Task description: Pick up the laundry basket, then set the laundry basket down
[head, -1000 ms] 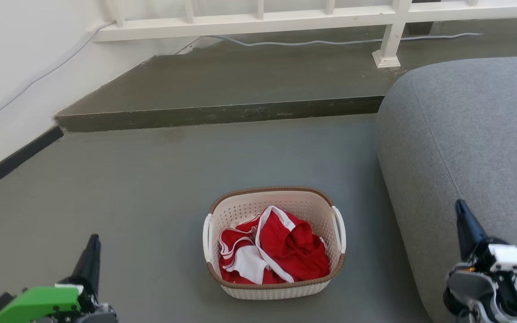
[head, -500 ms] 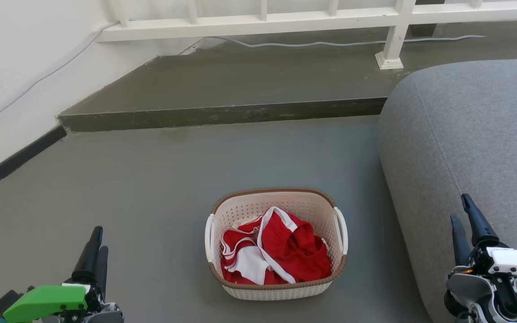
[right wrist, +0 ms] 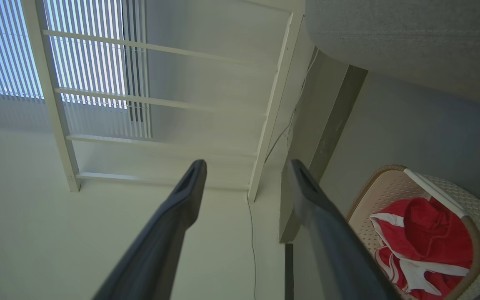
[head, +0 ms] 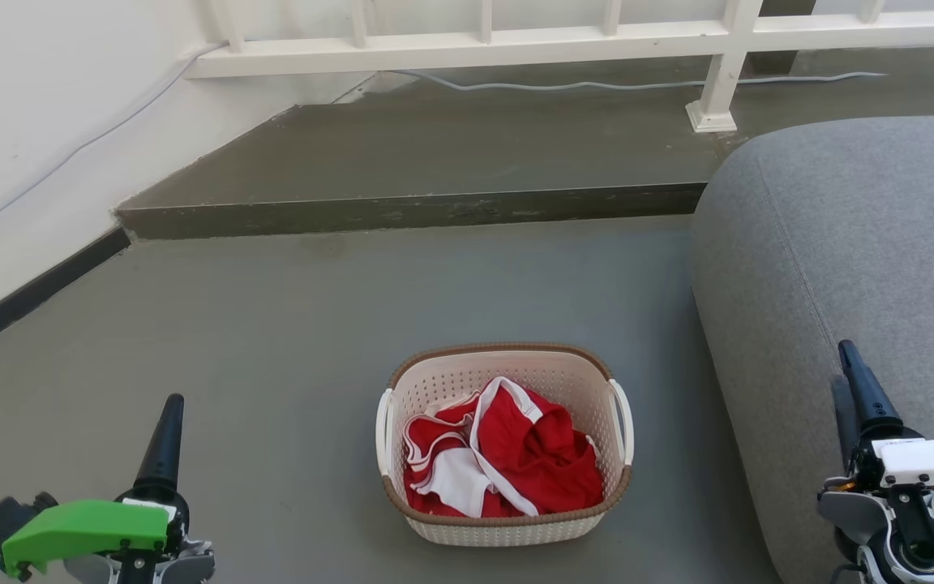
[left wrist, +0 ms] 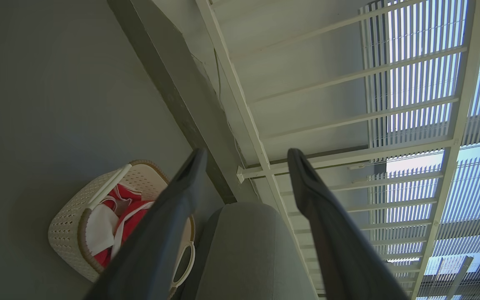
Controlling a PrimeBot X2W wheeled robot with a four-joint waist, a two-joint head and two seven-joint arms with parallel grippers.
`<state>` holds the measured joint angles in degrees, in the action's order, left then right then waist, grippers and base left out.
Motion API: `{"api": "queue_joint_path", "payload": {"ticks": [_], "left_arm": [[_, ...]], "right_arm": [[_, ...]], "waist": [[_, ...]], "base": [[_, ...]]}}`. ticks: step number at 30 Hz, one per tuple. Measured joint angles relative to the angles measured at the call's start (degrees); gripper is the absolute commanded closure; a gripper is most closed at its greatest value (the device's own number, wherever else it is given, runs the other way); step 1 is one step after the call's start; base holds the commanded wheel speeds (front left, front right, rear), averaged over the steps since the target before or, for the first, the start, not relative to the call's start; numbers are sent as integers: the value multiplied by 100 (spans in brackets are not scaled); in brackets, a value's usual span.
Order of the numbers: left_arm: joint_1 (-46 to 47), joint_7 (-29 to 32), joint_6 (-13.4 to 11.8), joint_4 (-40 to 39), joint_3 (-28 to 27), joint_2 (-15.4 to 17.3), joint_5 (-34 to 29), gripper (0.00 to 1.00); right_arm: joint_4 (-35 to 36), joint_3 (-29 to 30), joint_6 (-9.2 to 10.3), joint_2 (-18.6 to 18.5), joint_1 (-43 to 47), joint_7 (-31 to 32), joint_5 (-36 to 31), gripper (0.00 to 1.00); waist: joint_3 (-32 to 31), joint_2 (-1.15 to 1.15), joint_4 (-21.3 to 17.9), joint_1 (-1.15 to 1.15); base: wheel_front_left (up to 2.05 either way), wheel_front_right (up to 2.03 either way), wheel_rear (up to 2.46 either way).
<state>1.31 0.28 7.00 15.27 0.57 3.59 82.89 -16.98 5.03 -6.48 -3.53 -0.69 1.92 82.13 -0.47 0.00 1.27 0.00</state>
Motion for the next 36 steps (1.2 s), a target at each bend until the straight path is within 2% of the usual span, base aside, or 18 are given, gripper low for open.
{"api": "queue_joint_path", "payload": {"ticks": [9,20,36], "left_arm": [[136,-186,-73,-120,208,194,-969,0],[197,-403,-327,-288,542,337,-2146,0],[245,-715,-631,-359,1007,457,-3653,0]], "right_arm": [[60,-223,67,-297,-22,-254,-964,0],[166,-670,315,-603,-127,-486,-2267,0],[168,-1262,661,-780,-138,-816,-3752,0]], "waist": [[-36,0,21,0],[-52,0,23,0],[-67,0,26,0]], "base": [[0,0,0],[0,0,0],[0,0,0]]}}
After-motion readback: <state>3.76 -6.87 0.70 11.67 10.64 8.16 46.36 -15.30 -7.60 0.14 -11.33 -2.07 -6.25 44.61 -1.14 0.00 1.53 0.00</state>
